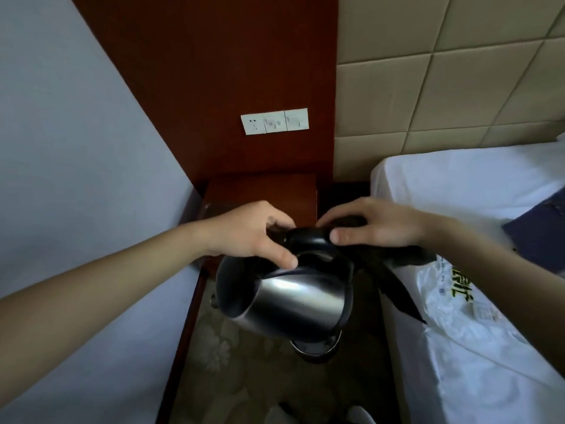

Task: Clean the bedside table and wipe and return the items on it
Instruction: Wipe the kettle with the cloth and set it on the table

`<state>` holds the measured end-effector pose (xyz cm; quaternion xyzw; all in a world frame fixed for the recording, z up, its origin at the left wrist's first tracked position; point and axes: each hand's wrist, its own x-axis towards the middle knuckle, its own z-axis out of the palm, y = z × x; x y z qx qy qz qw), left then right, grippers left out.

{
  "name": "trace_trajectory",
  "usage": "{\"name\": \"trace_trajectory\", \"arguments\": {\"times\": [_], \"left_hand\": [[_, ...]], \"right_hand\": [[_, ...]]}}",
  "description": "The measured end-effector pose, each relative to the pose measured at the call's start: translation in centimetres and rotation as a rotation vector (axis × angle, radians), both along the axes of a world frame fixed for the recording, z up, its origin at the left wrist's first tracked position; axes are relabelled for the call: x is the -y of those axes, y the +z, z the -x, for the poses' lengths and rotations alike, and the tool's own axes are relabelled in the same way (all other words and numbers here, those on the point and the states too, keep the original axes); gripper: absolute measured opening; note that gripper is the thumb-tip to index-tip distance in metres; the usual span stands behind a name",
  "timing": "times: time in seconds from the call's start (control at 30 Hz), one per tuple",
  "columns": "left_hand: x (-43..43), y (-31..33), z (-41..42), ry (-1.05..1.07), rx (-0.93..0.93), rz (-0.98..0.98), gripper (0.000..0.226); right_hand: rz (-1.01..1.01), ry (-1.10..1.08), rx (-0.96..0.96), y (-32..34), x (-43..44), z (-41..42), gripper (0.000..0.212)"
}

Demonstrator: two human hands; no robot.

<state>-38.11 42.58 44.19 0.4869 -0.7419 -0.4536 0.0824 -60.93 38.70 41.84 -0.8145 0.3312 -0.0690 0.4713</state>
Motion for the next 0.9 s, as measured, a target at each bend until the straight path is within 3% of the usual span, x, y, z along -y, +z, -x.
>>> {"name": "trace_trajectory", "arguments": {"times": [0.17,0.3,0.53,0.73,0.9], "left_hand": [[0.7,-2.4,-2.0,0.049,0.019,-0.053,0.024],[2.0,-5.3,-5.1,0.071,0.071,-0.082,0.035],[9.0,-11.3,-13.5,0.175,0.051,-0.08,0.028],[18.6,-16.5,-22.5,0.087,0.163,-0.082,0.033],[26.2,-20.3,-28.2,0.039,0.23,0.048,0.025]], "right_hand": [[-0.025,0.112,-0.02,-2.9,0.5,-2.8,0.023],[0.161,0.179,-0.096,-5.5,1.8,-6.6,0.022],[0.152,0.053,-0.039,-11.5,8.2,-15.1,0.017],[0.188,-0.008,-0.207,-18.5,16.0,-25.2,0.024],[0.198,-0.124,-0.124,-23.4,22.5,-31.6,0.02]]}}
